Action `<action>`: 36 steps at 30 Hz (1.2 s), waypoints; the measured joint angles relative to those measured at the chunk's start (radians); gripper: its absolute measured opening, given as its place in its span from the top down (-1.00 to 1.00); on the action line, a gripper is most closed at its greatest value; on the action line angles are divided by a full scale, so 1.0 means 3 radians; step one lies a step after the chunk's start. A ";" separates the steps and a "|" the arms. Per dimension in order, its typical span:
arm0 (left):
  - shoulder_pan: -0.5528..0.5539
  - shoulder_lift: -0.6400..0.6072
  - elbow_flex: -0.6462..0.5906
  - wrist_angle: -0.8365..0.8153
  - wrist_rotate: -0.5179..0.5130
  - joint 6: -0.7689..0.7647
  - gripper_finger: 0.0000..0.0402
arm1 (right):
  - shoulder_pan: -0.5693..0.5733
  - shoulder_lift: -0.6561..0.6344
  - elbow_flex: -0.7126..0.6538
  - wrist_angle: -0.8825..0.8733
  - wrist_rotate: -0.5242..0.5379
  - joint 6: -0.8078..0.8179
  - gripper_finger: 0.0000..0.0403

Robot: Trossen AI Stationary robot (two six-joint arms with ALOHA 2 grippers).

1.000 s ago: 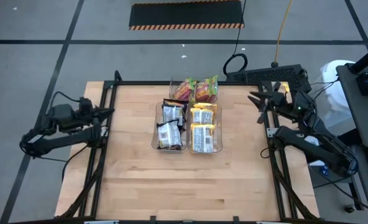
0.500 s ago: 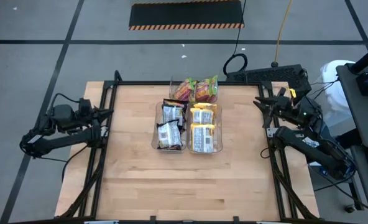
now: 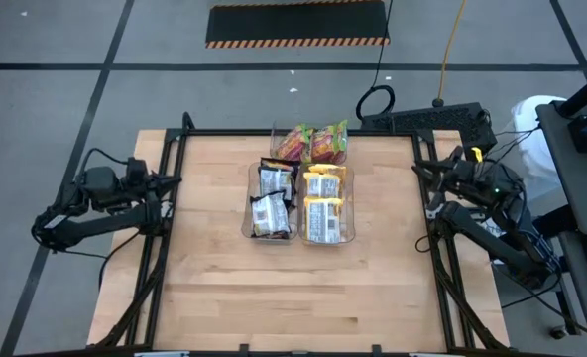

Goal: Sort Maruchan noodles
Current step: Return to Home Position

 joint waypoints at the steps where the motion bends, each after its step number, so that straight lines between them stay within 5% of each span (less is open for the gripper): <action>1: -0.0001 0.0000 0.0000 0.0002 0.0018 -0.0003 0.97 | 0.0000 -0.0001 -0.0001 -0.0025 0.0000 0.0006 0.59; 13: -0.0001 0.0000 -0.0091 0.0189 0.0040 0.0044 0.97 | 0.0000 -0.0006 -0.0241 0.0082 -0.0178 0.0231 0.59; 28: -0.0001 -0.0001 -0.1141 0.1699 0.0207 0.0235 0.97 | 0.0000 -0.0005 -0.1325 0.1834 -0.0354 0.0463 0.59; 36: -0.0002 -0.0001 -0.1632 0.2290 0.0246 0.0323 0.97 | 0.0000 -0.0006 -0.1553 0.2049 -0.0354 0.0452 0.59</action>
